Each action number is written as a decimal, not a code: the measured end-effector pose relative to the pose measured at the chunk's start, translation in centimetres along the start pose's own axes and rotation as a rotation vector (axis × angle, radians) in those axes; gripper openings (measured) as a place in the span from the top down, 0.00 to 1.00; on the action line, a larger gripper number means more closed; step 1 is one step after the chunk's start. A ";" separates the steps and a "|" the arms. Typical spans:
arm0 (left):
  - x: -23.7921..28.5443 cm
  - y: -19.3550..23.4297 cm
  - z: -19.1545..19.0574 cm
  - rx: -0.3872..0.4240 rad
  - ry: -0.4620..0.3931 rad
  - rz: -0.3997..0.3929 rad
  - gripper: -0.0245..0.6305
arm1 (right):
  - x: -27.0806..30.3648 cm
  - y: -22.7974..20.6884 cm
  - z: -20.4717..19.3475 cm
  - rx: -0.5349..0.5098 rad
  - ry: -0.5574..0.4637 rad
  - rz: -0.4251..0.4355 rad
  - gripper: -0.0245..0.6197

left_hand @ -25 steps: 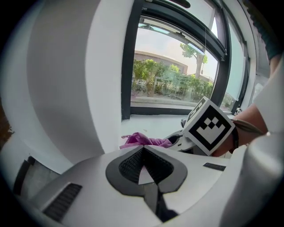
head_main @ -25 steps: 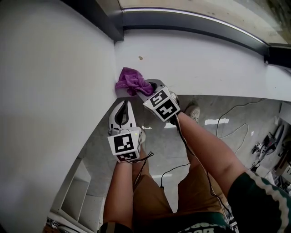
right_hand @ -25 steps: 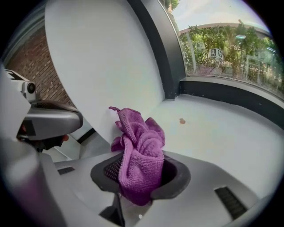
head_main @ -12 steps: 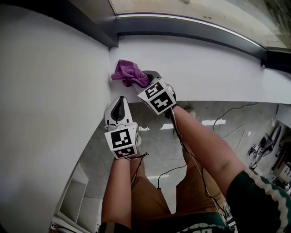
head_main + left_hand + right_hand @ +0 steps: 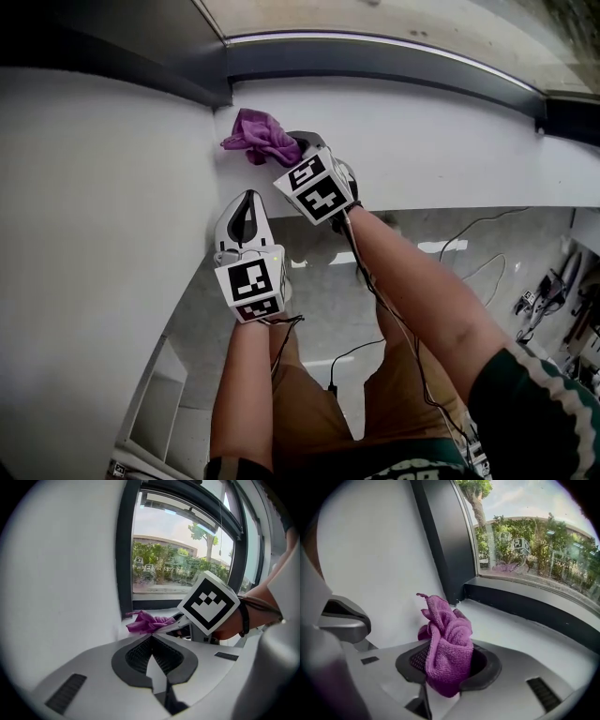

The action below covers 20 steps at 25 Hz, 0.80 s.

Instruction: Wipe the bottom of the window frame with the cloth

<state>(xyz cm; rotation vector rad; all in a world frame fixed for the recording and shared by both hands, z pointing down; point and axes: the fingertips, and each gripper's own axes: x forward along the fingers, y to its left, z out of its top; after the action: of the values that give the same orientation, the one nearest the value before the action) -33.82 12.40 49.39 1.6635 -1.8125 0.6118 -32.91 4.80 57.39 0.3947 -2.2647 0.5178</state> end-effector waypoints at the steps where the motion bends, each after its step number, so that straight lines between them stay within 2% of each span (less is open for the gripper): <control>1: 0.2 -0.1 0.1 0.001 0.000 0.001 0.95 | 0.0 -0.1 -0.2 -0.005 0.002 0.001 0.73; 8: 0.3 -0.5 0.9 0.009 -0.006 -0.008 0.95 | -0.8 -0.9 -1.2 0.021 0.020 -0.019 0.73; 13: 0.4 -0.8 1.9 0.073 -0.029 -0.028 0.95 | -1.3 -2.1 -1.4 0.035 0.012 -0.067 0.73; 20: 0.7 -0.6 2.0 0.114 -0.049 -0.036 0.95 | -1.4 -2.9 -2.3 0.000 0.017 -0.093 0.73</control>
<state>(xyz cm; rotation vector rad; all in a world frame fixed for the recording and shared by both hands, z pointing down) -33.48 10.47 48.41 1.7972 -1.8075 0.6752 -29.26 3.52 58.50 0.4910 -2.2180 0.4717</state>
